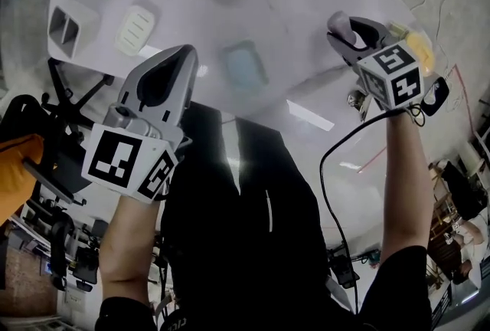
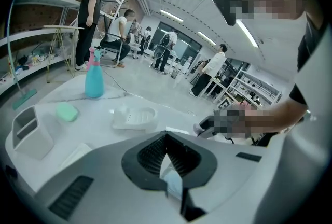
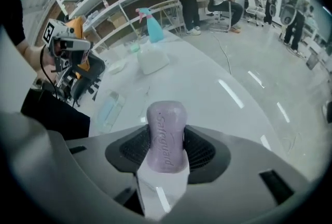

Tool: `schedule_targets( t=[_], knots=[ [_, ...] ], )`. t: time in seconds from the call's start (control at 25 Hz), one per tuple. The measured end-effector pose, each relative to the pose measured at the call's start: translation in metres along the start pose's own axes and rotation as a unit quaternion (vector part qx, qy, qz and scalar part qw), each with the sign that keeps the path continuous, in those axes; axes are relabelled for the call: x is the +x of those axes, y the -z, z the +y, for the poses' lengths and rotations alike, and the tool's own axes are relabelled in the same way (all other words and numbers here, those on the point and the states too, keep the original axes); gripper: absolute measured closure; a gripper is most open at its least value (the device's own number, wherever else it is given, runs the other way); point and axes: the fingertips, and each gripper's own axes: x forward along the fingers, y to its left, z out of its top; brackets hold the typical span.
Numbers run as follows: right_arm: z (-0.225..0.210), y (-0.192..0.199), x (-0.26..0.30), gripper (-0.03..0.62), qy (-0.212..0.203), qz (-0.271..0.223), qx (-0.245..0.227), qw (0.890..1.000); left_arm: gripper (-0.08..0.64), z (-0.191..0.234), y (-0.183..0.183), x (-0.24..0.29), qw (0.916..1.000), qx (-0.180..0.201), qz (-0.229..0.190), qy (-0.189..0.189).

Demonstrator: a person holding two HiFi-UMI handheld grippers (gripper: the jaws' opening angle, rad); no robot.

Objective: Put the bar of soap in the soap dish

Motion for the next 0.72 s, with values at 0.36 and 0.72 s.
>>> schedule_targets(
  t=[0.36,0.72],
  knots=[
    [0.022,-0.038,-0.016,0.381,-0.031,-0.063,0.041,0.997,0.551,0.013,-0.008,-0.025,0.9997,-0.003,-0.012,-0.023],
    [0.055,-0.108,-0.016,0.380,-0.035,-0.072,0.000,0.997,0.551,0.047,-0.003,-0.062,0.9984,-0.019,-0.027,-0.045]
  ],
)
